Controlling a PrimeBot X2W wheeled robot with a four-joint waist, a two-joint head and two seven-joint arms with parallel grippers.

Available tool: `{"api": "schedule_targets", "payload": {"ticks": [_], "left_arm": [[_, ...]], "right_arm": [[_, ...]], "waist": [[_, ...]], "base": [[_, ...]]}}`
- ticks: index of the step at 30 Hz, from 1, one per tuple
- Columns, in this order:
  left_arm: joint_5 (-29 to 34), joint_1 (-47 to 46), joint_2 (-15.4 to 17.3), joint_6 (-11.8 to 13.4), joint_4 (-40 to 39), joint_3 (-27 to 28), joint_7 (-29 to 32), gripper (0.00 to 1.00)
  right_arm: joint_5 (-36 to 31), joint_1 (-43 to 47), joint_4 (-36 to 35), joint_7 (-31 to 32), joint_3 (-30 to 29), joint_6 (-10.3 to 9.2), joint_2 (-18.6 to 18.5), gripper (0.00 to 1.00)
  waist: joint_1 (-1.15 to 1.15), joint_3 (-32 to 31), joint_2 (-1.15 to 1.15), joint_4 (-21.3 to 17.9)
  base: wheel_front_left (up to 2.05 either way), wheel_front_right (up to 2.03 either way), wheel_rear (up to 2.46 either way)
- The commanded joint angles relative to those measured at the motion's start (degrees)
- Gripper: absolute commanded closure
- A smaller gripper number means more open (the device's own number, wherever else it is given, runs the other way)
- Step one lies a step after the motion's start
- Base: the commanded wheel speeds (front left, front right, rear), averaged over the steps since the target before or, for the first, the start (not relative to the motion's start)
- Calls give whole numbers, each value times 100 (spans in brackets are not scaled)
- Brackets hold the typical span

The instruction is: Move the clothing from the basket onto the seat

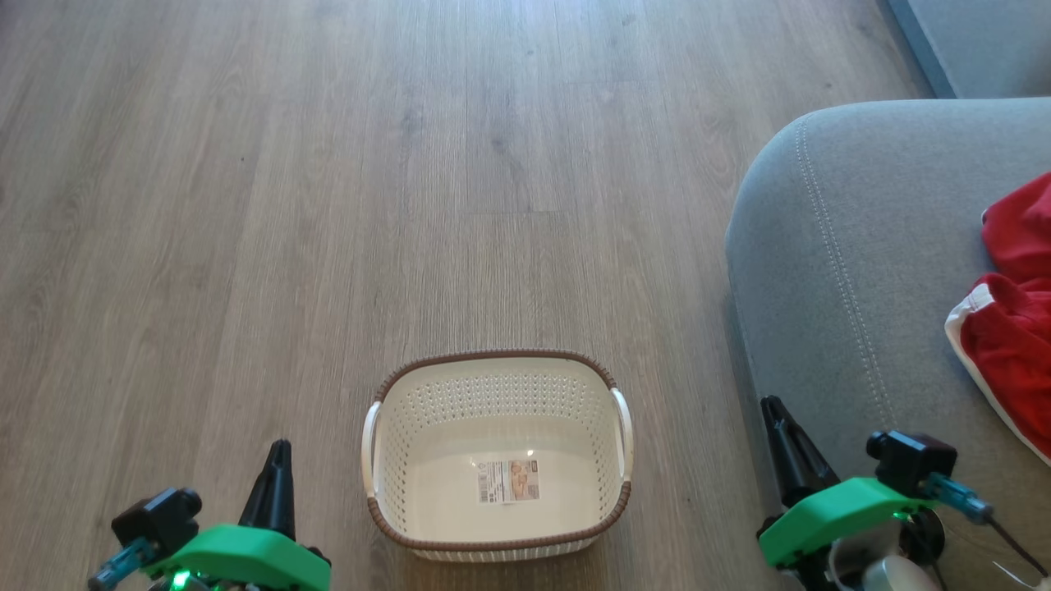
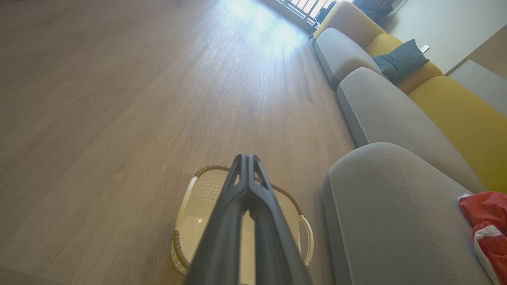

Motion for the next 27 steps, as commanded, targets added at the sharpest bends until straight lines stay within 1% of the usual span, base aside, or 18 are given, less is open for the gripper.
{"api": "schedule_targets", "payload": {"ticks": [1, 27], "left_arm": [[-188, -272, 9, -70, -179, 94, 34, 100], [-1676, -458, 11, -173, -164, 298, 455, 100]], "right_arm": [[220, -274, -225, 36, -49, 0, -66, 100], [1925, -329, -337, 411, -310, 0, -93, 100]], "waist": [[0, 0, 0, 0], [0, 1, 0, -9]], "base": [[0, 0, 0], [0, 0, 0]]}}
